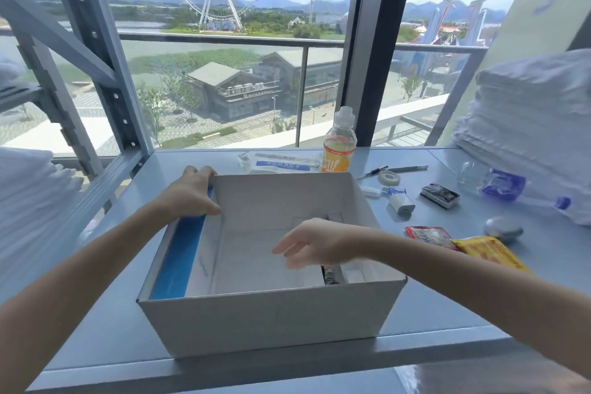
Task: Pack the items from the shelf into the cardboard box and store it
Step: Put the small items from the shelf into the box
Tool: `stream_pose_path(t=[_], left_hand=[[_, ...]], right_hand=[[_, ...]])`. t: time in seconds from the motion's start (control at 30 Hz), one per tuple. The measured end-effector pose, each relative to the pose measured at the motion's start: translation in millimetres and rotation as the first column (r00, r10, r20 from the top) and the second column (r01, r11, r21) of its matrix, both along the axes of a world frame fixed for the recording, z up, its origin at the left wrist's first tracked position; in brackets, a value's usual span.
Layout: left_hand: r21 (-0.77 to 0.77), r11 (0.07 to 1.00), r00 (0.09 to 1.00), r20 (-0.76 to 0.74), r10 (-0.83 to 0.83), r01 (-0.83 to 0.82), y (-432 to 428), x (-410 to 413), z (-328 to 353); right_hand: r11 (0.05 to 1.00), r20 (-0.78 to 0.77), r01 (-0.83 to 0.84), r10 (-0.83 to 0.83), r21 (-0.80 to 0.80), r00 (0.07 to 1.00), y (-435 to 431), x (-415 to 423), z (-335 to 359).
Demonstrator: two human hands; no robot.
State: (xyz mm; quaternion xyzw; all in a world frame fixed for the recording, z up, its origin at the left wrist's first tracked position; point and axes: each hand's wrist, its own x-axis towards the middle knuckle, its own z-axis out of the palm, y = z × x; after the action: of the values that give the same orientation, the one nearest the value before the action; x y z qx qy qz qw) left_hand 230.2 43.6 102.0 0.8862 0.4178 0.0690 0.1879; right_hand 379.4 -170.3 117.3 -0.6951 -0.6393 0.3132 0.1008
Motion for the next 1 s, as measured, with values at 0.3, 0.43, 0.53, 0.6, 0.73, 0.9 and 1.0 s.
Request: stream_pose_path(t=[0.3, 0.43, 0.53, 0.6, 0.73, 0.9, 1.0], left_hand=[[0.257, 0.965, 0.956, -0.268, 0.123, -0.052, -8.6, 30.9, 1.7], [0.265, 0.963, 0.959, -0.26, 0.114, -0.042, -13.8, 42.1, 0.9], [0.313, 0.95, 0.96, -0.262, 0.102, -0.016, -23.5, 55.6, -1.1], [0.337, 0.941, 0.967, -0.242, 0.077, 0.009, -32.5, 66.9, -2.7], [0.378, 0.921, 0.979, -0.202, -0.014, 0.091, -48.4, 94.7, -1.2], [0.391, 0.909, 0.962, -0.271, -0.034, 0.142, -61.0, 118.8, 4.5], [0.429, 0.891, 0.958, -0.286, -0.019, 0.146, -63.1, 117.8, 1.8]], right_hand=[[0.898, -0.418, 0.369, -0.249, 0.238, 0.874, -79.5, 103.3, 25.1], [0.861, -0.378, 0.474, -0.383, 0.184, 0.843, -101.1, 150.3, 10.8], [0.842, -0.292, 0.524, -0.473, 0.13, 0.831, -113.3, 184.0, -3.9], [0.824, -0.238, 0.554, -0.517, 0.119, 0.822, -119.8, 205.1, -12.0], [0.836, -0.031, 0.533, -0.534, 0.126, 0.845, -126.6, 240.6, -28.0], [0.906, 0.297, 0.424, -0.405, 0.002, 0.865, -121.2, 266.0, -58.5], [0.927, 0.358, 0.373, -0.335, -0.04, 0.871, -114.0, 275.5, -73.1]])
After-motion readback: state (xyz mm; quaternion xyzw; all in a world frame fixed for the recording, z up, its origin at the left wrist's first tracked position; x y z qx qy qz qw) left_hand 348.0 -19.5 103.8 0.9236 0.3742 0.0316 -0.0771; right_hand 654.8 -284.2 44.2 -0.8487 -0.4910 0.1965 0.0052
